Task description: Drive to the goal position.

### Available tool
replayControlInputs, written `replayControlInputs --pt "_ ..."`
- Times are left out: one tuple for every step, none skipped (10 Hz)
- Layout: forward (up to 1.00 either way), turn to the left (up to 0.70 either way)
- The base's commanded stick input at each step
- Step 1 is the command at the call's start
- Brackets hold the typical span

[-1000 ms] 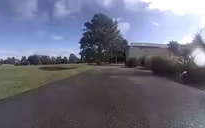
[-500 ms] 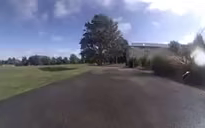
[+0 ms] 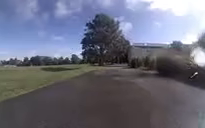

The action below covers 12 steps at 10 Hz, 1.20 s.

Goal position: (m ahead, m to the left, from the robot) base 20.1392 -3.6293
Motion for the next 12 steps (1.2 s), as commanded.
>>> replayControlInputs --pt "0.7 0.0" --pt "0.7 0.0" --pt "0.7 0.0" --pt "0.7 0.0" --pt "0.7 0.0" --pt "0.7 0.0" --pt "0.7 -0.09" --pt "0.7 -0.19" --pt "0.7 -0.3" --pt "0.7 -0.35" --pt "0.7 -0.35" --pt "0.7 -0.35"
